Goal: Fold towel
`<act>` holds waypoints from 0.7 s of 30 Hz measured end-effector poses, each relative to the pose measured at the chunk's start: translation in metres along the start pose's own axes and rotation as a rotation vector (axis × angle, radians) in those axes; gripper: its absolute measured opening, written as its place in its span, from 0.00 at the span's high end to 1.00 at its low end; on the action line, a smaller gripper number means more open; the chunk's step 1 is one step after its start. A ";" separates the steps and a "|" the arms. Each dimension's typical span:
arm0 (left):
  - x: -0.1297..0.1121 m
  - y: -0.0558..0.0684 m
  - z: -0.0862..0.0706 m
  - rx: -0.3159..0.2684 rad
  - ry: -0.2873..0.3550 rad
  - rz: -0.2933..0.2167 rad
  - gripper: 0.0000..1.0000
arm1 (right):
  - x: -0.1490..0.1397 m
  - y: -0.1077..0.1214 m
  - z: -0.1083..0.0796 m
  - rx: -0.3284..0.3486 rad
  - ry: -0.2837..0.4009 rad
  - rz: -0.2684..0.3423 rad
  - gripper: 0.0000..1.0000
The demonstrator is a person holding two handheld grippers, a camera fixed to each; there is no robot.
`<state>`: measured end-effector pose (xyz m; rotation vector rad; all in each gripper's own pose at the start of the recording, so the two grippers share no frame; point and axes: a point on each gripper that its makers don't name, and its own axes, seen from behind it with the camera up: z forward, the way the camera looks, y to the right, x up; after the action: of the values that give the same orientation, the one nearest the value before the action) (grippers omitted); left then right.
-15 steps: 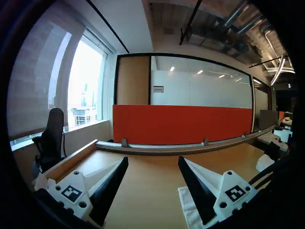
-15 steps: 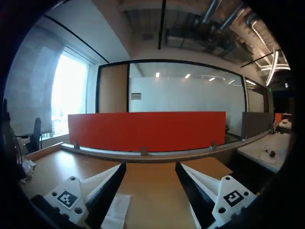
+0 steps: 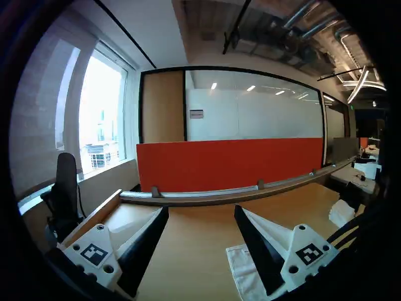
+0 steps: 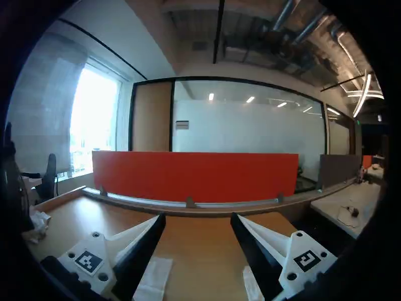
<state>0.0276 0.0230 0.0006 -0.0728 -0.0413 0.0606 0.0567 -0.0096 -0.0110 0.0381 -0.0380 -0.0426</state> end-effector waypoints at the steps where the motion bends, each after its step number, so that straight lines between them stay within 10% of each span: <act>1: 0.000 0.002 0.001 -0.014 -0.008 0.010 0.03 | 0.000 -0.003 0.000 0.013 -0.007 -0.010 0.00; 21: -0.033 0.048 0.001 -0.340 -0.173 0.112 0.02 | -0.038 -0.079 -0.005 0.369 -0.208 -0.189 0.00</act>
<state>-0.0079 0.0689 -0.0035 -0.4097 -0.2200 0.1714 0.0155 -0.0868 -0.0203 0.4060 -0.2506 -0.2280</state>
